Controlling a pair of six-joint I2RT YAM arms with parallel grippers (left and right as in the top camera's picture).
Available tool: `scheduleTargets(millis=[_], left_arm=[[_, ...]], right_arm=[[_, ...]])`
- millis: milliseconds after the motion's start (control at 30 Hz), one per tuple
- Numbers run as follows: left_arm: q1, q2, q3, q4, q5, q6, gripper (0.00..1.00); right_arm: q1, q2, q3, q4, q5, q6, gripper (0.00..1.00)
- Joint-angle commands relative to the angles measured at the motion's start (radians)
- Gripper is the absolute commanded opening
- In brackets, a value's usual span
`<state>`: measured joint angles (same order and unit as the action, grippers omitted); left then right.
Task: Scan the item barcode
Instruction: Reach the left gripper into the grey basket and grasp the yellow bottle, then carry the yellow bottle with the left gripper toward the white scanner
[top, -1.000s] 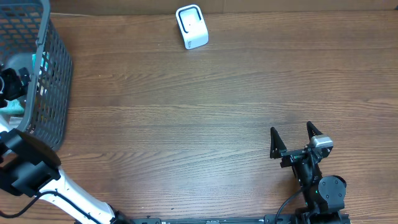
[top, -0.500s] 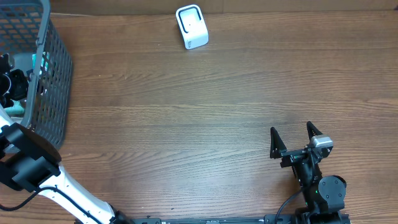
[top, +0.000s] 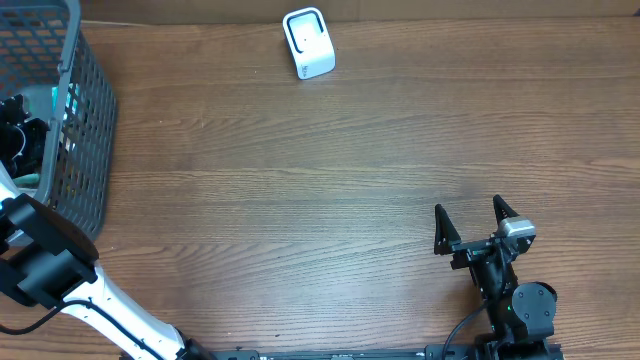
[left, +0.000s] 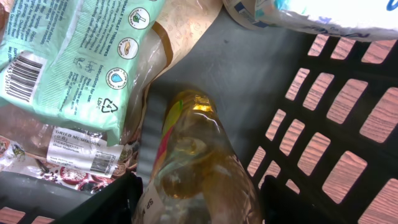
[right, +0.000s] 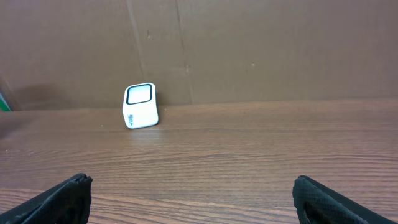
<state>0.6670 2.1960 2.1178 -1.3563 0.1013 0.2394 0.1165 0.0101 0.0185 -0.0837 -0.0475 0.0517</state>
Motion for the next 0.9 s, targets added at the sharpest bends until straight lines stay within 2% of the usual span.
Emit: scheduleTargets(millis=[0,167,267,367,567,667,867], left_arm=[[-0.010,0.009,-0.005,-0.008,0.007,0.008,0.70],[-0.010,0.009,-0.006,-0.031,-0.005,0.004,0.73],[-0.010,0.009,-0.006,-0.029,-0.008,-0.008,0.69],[-0.010,0.009,-0.006,-0.024,0.000,-0.008,0.52],[-0.008,0.006,0.025,-0.029,0.001,-0.008,0.35],[-0.007,0.003,0.103,-0.055,0.006,-0.017,0.31],[-0.012,-0.001,0.547,-0.158,0.080,-0.105,0.31]], right_arm=[[-0.006,-0.007,-0.011,0.003,0.001,-0.003,1.00],[-0.006,-0.007,-0.011,0.003,0.001,-0.003,1.00],[-0.006,-0.007,-0.011,0.003,0.001,-0.003,1.00],[-0.006,-0.007,-0.011,0.003,0.001,-0.003,1.00],[-0.006,-0.007,-0.011,0.003,0.001,-0.003,1.00],[-0.006,-0.007,-0.011,0.003,0.001,-0.003,1.00],[-0.006,-0.007,-0.011,0.003,0.001,-0.003,1.00]])
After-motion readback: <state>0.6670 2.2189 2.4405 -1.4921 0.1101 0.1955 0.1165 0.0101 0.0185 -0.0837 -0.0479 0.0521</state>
